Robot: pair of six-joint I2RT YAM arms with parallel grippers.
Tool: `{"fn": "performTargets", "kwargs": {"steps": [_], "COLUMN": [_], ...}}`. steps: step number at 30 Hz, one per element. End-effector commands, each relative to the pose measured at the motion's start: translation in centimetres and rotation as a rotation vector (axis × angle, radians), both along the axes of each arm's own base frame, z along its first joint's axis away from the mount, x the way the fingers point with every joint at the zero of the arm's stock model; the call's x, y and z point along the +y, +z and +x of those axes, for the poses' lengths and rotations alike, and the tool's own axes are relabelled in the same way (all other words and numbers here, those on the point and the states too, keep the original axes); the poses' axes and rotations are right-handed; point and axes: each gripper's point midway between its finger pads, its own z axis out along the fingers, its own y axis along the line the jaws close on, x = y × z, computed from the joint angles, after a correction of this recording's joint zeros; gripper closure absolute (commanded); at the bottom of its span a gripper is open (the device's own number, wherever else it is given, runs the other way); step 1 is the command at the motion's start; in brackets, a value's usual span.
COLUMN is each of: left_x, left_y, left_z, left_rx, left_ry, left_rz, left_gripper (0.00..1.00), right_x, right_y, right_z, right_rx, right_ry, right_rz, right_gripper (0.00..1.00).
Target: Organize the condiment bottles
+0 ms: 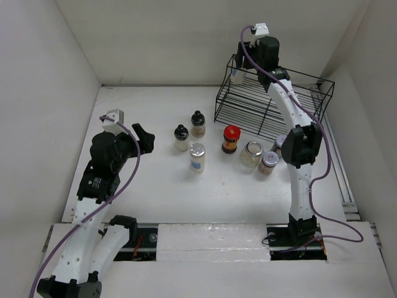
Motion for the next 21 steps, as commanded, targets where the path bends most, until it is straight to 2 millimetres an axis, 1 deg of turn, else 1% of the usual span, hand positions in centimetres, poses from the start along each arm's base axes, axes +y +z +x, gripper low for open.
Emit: {"fn": "performTargets", "kwargs": {"steps": [1,2,3,4,5,6,8,10,11,12,13,14,15,16,17,18,19,20,21], "left_x": [0.0,0.0,0.2,0.2,0.2,0.2,0.2,0.2,0.2,0.2,0.2,0.2,0.2,0.2,0.4,0.4,0.4,0.4,0.4], "left_y": [1.2,1.2,1.2,1.2,1.2,1.2,1.2,1.2,1.2,1.2,1.2,1.2,1.2,1.2,1.2,1.2,1.2,1.2,1.4], "left_z": [0.1,0.1,0.2,0.2,0.2,0.2,0.2,0.2,0.2,0.2,0.2,0.2,0.2,0.2,0.2,0.2,0.2,0.2,0.1], "left_rx": [-0.048,-0.048,-0.048,-0.048,-0.048,-0.048,-0.048,-0.048,-0.048,-0.048,-0.048,-0.048,-0.048,-0.048,-0.048,-0.048,-0.048,-0.046,-0.055], "left_ry": [-0.003,-0.003,0.005,0.006,0.006,0.006,0.006,0.006,0.006,0.006,0.006,0.006,0.006,0.006,0.015,0.015,0.015,0.018,0.018], "left_rz": [-0.002,-0.002,0.001,0.001,0.001,0.001,0.001,0.001,0.001,0.001,0.001,0.001,0.001,0.001,0.001,0.001,0.001,-0.010,-0.012], "left_gripper": [0.27,0.27,0.27,0.27,0.27,0.27,0.27,0.27,0.27,0.27,0.27,0.27,0.27,0.27,0.27,0.28,0.30,0.32,0.34], "right_x": [1.2,1.3,1.2,1.2,1.1,1.6,1.3,1.2,0.5,0.3,0.1,-0.5,-0.6,-1.1,-0.3,-0.1,-0.1,1.8,3.1], "right_y": [4.1,4.6,5.5,5.5,7.3,8.3,10.8,12.3,12.8,14.7,14.9,15.2,13.7,16.5,16.9,16.8,16.8,16.2,15.4], "right_z": [-0.4,-0.5,-0.8,-0.8,-1.2,-1.8,-2.7,-3.4,-3.7,-4.7,-5.2,-5.6,-5.7,-7.9,-9.2,-12.7,-12.7,-14.4,-15.9], "right_rx": [-0.082,-0.090,-0.103,-0.103,-0.136,-0.151,-0.192,-0.215,-0.217,-0.248,-0.246,-0.245,-0.218,-0.274,-0.287,-0.313,-0.313,-0.305,-0.295], "right_ry": [0.057,0.056,0.056,0.056,0.058,0.067,0.069,0.069,0.060,0.061,0.061,0.052,0.051,0.053,0.064,0.072,0.072,0.115,0.158], "right_rz": [0.078,0.089,0.092,0.092,0.099,0.103,0.112,0.116,0.116,0.122,0.122,0.120,0.115,0.114,0.109,0.076,0.076,0.080,0.069], "right_gripper": [0.30,0.20,0.17,0.14,0.12,0.09,0.07,0.06,0.06,0.06,0.06,0.06,0.08,0.12,0.18,0.56,0.56,0.77,0.90]}}
